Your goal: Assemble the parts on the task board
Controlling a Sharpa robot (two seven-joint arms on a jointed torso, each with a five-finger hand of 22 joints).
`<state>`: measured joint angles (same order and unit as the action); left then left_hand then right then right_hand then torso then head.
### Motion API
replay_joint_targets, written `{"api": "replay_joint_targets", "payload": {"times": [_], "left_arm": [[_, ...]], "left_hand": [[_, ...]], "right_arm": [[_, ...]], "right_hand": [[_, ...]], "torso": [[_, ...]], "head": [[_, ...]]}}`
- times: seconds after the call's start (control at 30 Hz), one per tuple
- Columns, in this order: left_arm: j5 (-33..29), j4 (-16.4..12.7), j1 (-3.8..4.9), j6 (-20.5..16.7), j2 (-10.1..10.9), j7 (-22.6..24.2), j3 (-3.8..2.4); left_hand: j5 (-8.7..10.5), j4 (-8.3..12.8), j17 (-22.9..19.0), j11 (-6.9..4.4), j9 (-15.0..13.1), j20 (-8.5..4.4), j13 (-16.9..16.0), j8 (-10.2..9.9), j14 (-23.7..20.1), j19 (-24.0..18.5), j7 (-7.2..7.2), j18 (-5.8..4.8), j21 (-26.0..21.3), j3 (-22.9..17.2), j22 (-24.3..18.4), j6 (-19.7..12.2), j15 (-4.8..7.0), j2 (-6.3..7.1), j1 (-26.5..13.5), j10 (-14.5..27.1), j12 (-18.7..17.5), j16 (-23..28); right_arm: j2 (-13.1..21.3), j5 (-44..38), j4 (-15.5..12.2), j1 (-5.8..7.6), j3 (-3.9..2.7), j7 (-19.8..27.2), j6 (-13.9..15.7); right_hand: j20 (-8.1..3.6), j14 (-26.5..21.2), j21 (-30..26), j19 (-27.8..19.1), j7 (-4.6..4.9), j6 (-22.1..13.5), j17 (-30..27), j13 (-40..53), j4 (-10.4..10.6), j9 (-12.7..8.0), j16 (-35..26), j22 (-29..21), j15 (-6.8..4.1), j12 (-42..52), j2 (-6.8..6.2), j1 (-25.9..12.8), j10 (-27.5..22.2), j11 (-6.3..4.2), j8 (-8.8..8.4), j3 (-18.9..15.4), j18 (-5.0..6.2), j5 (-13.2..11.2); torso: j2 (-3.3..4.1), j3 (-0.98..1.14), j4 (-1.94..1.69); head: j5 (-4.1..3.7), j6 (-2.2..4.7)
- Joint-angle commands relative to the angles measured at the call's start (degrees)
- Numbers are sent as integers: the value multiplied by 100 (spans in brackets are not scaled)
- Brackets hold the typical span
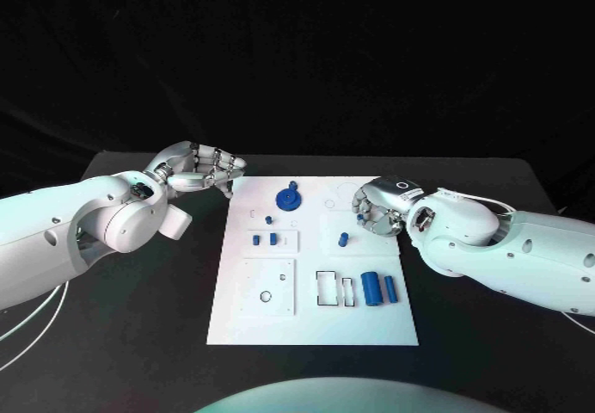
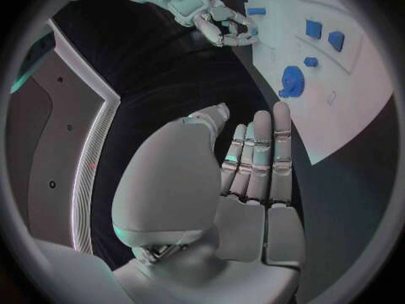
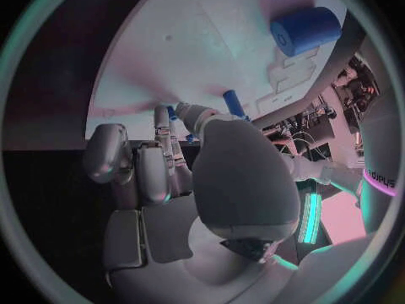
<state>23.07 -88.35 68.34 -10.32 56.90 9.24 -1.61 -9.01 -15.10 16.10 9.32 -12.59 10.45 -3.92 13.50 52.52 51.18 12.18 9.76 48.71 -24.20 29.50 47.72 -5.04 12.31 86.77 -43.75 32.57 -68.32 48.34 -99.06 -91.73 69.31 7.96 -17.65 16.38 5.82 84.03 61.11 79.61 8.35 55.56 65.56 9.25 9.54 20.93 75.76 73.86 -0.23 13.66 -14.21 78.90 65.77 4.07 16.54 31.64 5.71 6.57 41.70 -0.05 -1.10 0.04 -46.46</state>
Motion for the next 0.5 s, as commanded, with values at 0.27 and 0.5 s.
{"api": "replay_joint_targets", "payload": {"times": [0.27, 0.5], "left_arm": [[64, -26, 4, 120, -3, -15, -4], [68, -27, 4, 120, -2, -25, -4]], "left_hand": [[-2, 42, -9, 23, 7, 6, 5, 12, -31, -29, 96, 78, -24, -3, -12, -29, -19, 54, -1, 25, 9, 43], [-2, 47, -10, 24, 8, 6, 5, 11, -31, -28, 97, 79, -28, -4, -15, -32, -19, 55, 1, 28, 8, 46]], "right_arm": [[-3, -368, -4, -110, 54, -95, 54], [-9, -444, 31, -152, 54, -123, 198]], "right_hand": [[-15, 14, 57, 2, -136, 808, -19, -291, -228, 128, -5, 76, 3, -276, 74, 187, -260, 36, 249, 264, -12, 54], [-73, 46, 164, 53, -182, 821, -9, -326, -360, 368, 17, 169, -57, -261, 50, 107, -36, -30, 469, 531, -31, -29]], "torso": [[-2, -1, 0], [4, 4, 0]], "head": [[-7, -4], [3, -3]]}}
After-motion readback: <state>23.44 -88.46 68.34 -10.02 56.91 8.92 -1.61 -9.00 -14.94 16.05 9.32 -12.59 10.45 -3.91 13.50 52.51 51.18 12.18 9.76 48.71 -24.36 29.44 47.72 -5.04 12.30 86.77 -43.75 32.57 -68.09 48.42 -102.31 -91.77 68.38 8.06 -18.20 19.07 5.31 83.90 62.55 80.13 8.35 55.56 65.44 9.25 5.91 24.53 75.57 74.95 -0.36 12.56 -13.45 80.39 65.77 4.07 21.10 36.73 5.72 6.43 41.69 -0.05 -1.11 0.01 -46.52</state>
